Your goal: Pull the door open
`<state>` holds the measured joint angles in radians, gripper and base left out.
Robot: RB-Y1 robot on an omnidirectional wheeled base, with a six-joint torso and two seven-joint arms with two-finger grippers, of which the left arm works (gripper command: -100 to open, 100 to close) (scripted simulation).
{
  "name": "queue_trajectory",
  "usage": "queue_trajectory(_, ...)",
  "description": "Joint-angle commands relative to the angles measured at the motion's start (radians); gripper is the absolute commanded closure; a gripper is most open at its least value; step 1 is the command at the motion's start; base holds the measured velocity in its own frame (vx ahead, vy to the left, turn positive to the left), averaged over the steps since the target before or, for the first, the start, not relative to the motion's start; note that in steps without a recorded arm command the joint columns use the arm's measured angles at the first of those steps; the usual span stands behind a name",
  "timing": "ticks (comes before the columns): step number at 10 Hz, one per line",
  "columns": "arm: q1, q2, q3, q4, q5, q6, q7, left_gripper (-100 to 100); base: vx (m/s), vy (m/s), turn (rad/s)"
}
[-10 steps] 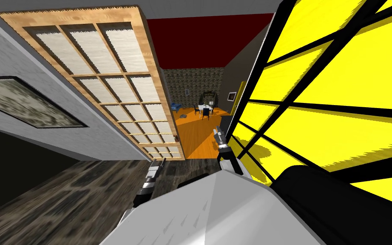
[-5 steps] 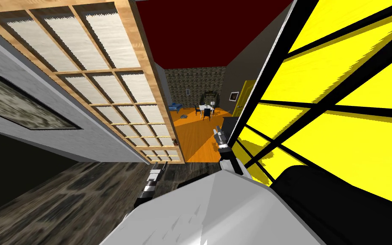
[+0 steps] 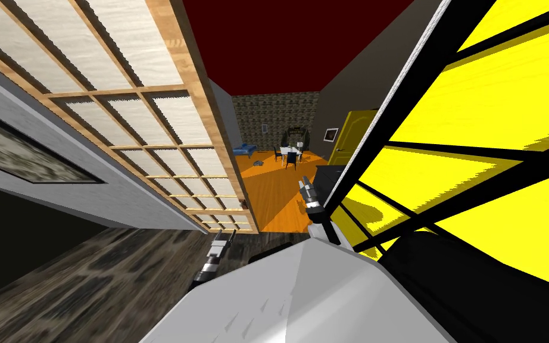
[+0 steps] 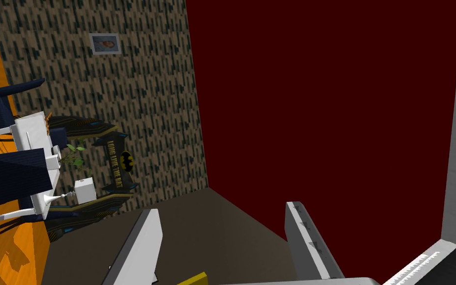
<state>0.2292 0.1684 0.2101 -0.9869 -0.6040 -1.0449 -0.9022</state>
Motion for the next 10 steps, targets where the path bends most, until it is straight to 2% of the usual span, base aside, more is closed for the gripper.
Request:
queue_trajectory(1,-0.005,0.001,0.005,0.034,-0.018,-0.015,-0.024,-100,0.133,-0.034,0.056)
queue_trajectory(4,-0.014,0.003,0.012,0.086,-0.044,-0.036,-0.057,-100,0.178,-0.020,0.058)
queue_trajectory(5,-0.015,0.002,0.011,0.080,-0.037,-0.033,-0.050,-100,0.081,-0.003,0.011)
queue_trajectory(8,-0.037,0.036,0.062,0.168,0.005,-0.068,-0.067,-100,0.020,-0.054,-0.306)
queue_trajectory(10,-0.041,0.043,0.071,0.184,0.014,-0.074,-0.069,-100,0.049,-0.051,-0.077)
